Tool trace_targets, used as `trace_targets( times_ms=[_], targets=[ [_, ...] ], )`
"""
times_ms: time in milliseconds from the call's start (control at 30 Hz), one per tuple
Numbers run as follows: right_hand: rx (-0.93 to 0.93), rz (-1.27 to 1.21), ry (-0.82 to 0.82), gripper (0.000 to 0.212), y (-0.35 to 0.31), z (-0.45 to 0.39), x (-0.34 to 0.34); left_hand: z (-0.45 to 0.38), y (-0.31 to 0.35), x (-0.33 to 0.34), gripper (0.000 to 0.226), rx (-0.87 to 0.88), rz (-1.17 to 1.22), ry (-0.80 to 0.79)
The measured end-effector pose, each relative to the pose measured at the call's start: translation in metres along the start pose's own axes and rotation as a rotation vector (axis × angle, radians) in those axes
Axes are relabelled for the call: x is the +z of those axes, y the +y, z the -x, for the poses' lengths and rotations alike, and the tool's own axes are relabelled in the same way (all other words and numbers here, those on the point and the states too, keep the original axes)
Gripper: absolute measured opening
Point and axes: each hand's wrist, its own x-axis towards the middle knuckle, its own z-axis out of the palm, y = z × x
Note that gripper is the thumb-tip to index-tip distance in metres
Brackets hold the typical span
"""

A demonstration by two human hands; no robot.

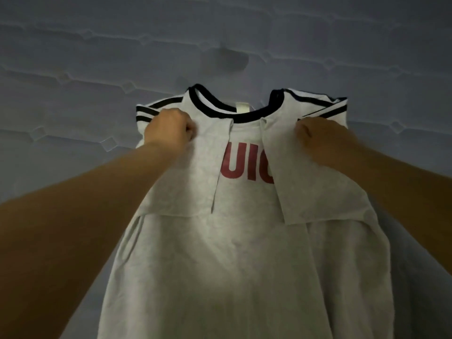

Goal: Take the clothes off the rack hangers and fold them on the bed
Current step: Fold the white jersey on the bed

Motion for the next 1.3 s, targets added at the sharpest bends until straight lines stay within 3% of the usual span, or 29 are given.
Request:
trace_targets(
  times_ms=[67,167,267,333,400,467,600,700,800,900,1000,1133,1300],
  targets=[
    [0.015,0.041,0.1,0.032,0.001,-0.013,0.004,-0.002,0.0,0.012,0.02,0.064,-0.162,0.074],
    [0.084,0.145,0.151,0.037,-0.002,-0.032,0.007,-0.017,0.002,0.016,0.069,0.143,-0.296,0.161],
    [-0.041,0.372,0.2,0.076,-0.015,-0.042,0.011,-0.042,0.0,-0.001,0.12,0.095,-0.299,-0.047],
    [-0.114,0.455,0.222,0.097,-0.021,-0.053,0.008,-0.053,0.004,-0.007,0.131,0.065,-0.309,-0.153],
    [-0.051,0.5,0.123,0.103,-0.023,-0.064,0.002,-0.058,0.013,-0.006,0.127,0.065,-0.342,-0.175],
    [0.017,0.495,0.039,0.096,-0.023,-0.067,-0.004,-0.058,0.016,-0.004,0.118,0.066,-0.367,-0.177],
    [0.048,0.445,0.078,0.056,-0.024,-0.055,-0.001,-0.053,0.005,-0.004,0.085,0.032,-0.178,-0.215],
    [-0.002,0.388,0.137,0.023,-0.028,-0.032,0.011,-0.038,0.006,0.002,0.043,0.043,-0.166,-0.174],
    [-0.019,0.255,0.2,0.019,-0.025,0.007,0.021,-0.007,0.0,0.011,0.018,0.14,-0.25,-0.026],
    [-0.044,0.203,0.194,0.019,-0.015,0.046,0.019,0.022,-0.007,0.013,0.02,0.201,-0.256,0.04],
    [-0.06,0.18,0.194,0.021,-0.017,0.072,0.0,0.04,-0.007,-0.003,0.025,0.171,-0.154,0.012],
    [-0.016,0.189,0.155,0.015,-0.024,0.103,-0.024,0.078,0.001,-0.033,0.034,0.267,-0.09,0.033],
    [-0.058,0.249,0.046,0.022,-0.033,0.169,-0.05,0.151,0.002,-0.067,0.033,0.317,-0.132,-0.03]
  ],
)
